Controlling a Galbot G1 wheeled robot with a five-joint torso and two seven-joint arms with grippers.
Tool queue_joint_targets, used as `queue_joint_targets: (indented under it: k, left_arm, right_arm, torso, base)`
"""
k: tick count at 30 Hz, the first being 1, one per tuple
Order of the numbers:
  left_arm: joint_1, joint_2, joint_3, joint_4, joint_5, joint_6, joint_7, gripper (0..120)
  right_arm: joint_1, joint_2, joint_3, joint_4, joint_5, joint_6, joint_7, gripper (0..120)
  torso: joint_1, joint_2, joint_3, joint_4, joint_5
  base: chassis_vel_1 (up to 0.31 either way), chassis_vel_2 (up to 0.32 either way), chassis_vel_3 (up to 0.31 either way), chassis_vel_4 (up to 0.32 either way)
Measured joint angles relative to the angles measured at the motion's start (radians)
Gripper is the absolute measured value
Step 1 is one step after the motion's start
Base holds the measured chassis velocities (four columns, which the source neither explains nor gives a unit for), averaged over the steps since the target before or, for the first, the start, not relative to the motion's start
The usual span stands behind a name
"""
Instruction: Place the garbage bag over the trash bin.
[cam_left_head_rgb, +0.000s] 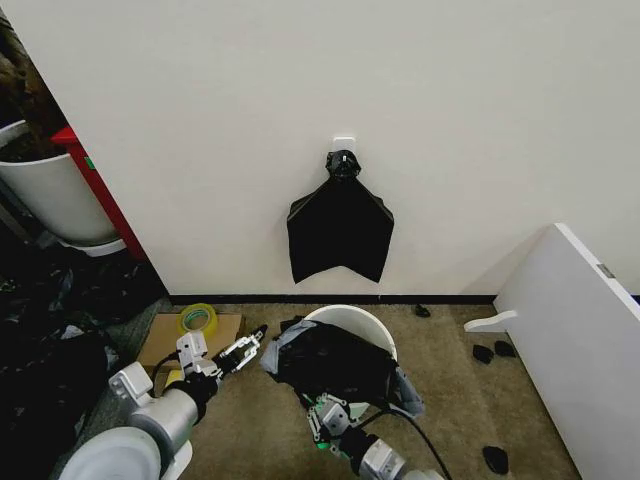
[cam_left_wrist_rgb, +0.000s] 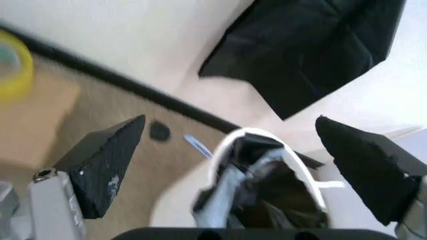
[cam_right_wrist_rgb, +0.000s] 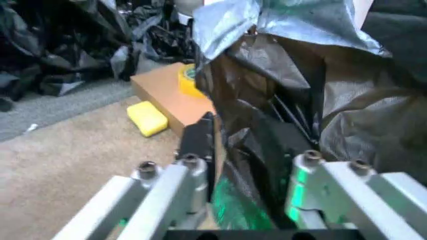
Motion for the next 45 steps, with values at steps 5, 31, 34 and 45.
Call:
queue_joint_targets:
  k: [5,31,34,45]
  left_arm:
    - [0.030,-0.005,-0.006,0.017,0.244,-0.029,0.069,100]
    - [0.144,-0.203,0.018,0.187,0.626,-0.469,0.150,100]
    - [0.154,-0.213,0.020,0.198,0.642,-0.483,0.151,100]
    - [0.196,-0.225,0.016,0.229,0.795,-0.563,0.231,100]
  right_arm:
    - [-0.083,-0.063,0.032,0.072,0.096,-0.010,0.004,45]
    - [0.340,-0.471,0.175,0.020,0.914,-0.348,-0.010,100]
    - [0.470,-0.489,0.097,-0.058,0.957,-0.355,-0.034,100]
    - [0.917,-0.440,-0.287,-0.427,0.884,-0.329,-0.207,100]
  torso:
    - [0.000,0.000,0.000,0.0000,0.0000]
    - [0.000,0.000,0.000,0.0000,0.0006]
    - [0.000,0.000,0.000,0.0001,-0.0001]
    - [0.000,0.000,0.000,0.0001,-0.0003]
  base:
    - [0.000,0.000,0.000,0.000]
    - [0.000,0.000,0.000,0.000]
    - [0.000,0.000,0.000,0.000]
    - [0.000,0.000,0.000,0.000]
